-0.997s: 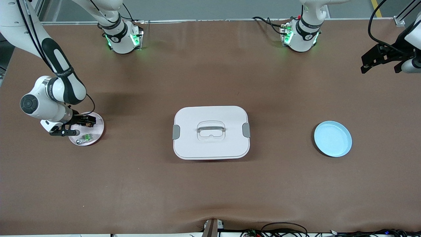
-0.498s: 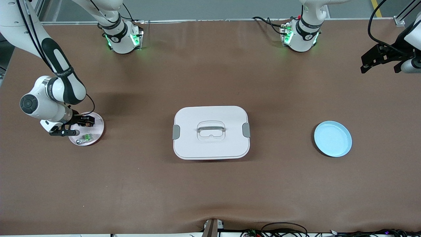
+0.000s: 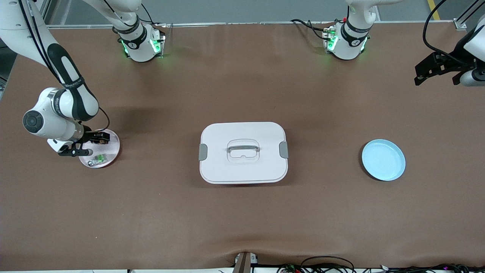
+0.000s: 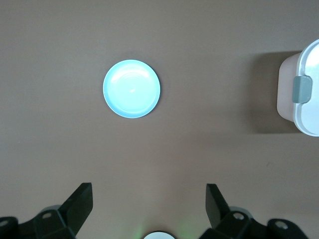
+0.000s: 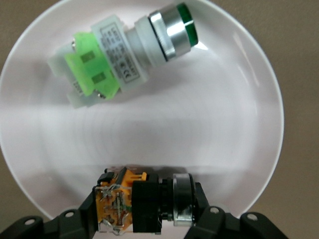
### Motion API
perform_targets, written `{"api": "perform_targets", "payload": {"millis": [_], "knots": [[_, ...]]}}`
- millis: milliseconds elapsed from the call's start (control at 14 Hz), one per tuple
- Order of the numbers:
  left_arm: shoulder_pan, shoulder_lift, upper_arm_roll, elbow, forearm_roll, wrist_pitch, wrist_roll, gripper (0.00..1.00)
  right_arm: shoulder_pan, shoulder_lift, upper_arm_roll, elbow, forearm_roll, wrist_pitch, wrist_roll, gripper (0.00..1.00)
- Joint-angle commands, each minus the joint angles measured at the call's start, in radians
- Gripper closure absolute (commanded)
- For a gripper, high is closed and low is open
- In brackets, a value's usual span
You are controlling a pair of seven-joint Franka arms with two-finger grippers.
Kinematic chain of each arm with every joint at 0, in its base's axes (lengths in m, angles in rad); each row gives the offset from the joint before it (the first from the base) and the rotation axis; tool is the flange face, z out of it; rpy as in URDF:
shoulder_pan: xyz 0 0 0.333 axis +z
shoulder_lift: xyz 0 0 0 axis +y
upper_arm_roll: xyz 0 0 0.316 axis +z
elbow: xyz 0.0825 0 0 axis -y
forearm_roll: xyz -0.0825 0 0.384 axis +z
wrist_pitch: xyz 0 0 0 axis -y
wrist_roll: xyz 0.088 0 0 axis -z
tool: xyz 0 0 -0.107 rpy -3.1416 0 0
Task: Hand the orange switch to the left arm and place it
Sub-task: 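Lift the orange switch with the right gripper while the left gripper approaches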
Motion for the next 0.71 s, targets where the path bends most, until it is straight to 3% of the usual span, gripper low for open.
{"api": "perform_targets", "payload": {"millis": [0, 356, 641], "knots": [[0.0, 0.006, 0.002, 0.008, -0.011, -0.006, -0.004, 0.0, -0.008, -0.067, 0.021, 0.035, 0.004, -0.148, 0.014, 0.72], [0.0, 0.025, -0.006, -0.006, -0.109, 0.018, -0.05, 0.0, 0.024, -0.147, 0.033, 0.17, 0.085, -0.485, 0.019, 0.72], [-0.007, 0.031, -0.01, -0.017, -0.123, 0.032, -0.053, 0.0, 0.104, -0.202, 0.036, 0.357, 0.122, -0.819, 0.222, 0.72]]}}
